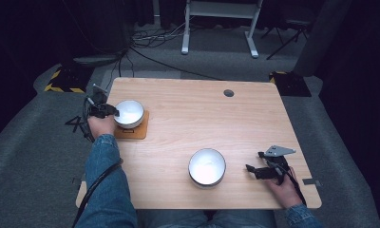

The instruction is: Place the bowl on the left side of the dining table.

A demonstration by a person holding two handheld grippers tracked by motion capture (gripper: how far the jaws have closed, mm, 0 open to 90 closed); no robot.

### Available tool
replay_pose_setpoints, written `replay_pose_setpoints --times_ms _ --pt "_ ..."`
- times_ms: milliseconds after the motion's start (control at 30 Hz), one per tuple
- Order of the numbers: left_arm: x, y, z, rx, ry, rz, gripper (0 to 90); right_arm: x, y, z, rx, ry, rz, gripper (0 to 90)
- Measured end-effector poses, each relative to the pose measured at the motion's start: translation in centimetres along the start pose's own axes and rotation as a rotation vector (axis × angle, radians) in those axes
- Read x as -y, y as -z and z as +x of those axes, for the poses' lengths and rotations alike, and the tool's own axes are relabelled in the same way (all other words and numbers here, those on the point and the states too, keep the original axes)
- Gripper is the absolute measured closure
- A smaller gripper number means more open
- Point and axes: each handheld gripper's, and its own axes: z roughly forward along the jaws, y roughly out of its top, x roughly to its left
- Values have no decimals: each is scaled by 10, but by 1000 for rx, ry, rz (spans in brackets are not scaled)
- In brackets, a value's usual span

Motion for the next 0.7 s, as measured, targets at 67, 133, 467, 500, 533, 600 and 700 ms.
replay_pose_setpoints --times_ms 67,133,467,500,533,600,700 --pt "0 0 1 -5 -3 6 818 0 0 0 0 0 0 177" --pt "0 0 2 -9 -4 8 817 0 0 0 2 3 1 176" --pt "0 -4 6 15 3 15 817 0 0 0 2 2 1 177" --pt "0 -4 6 15 3 15 817 0 0 0 2 0 0 177" --pt "0 -4 6 28 6 17 817 0 0 0 2 0 0 177" --pt "1 -5 5 13 3 13 817 0 0 0 3 1 1 177" --pt "1 -5 5 8 -5 10 817 0 0 0 3 0 1 177"
